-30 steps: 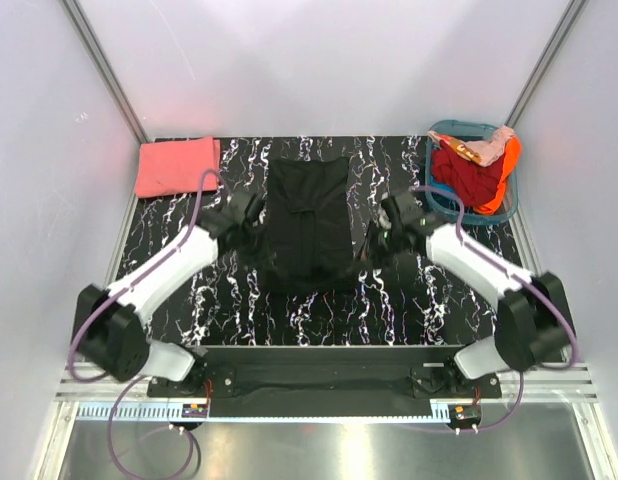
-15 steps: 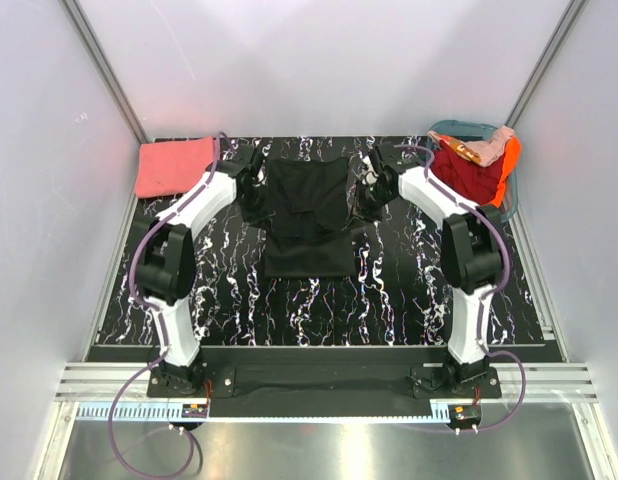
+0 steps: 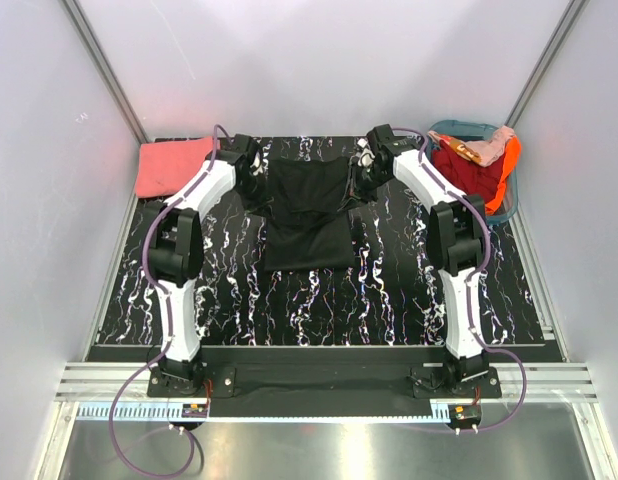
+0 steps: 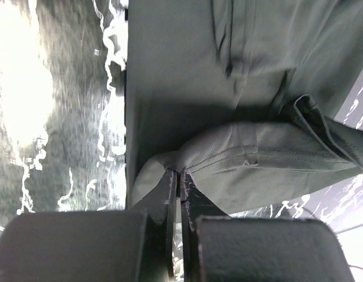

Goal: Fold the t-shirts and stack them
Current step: Fold the tshirt

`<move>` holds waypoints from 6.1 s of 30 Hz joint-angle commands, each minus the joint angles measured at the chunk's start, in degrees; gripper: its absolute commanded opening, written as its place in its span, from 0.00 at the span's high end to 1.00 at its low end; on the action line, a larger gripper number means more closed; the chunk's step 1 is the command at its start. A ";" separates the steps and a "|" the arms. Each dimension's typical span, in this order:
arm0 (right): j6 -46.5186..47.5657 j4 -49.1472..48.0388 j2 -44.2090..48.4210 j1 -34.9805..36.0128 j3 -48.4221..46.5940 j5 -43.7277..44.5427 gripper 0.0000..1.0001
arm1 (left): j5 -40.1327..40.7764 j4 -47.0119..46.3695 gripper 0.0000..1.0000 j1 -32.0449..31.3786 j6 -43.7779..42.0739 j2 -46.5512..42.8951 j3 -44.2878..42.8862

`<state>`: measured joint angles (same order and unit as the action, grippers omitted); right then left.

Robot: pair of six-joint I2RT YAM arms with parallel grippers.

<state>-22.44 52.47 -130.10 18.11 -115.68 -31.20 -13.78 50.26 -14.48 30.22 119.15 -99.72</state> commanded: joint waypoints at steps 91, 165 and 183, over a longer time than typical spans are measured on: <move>-15.88 -35.76 23.24 3.69 61.63 -5.80 0.41 | -6.87 -21.78 0.34 -1.52 15.12 -53.58 67.02; -21.16 -17.68 63.37 18.72 74.55 7.55 1.00 | -2.13 4.05 1.00 -8.37 21.81 -84.17 68.18; -1.04 -0.27 27.57 3.87 25.08 4.84 1.00 | -3.09 -2.88 1.00 1.38 6.00 -38.23 28.54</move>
<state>-29.28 48.27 -96.73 22.76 -83.70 -23.90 -14.68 50.04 -14.33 41.12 75.53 -66.41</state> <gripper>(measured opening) 0.011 0.012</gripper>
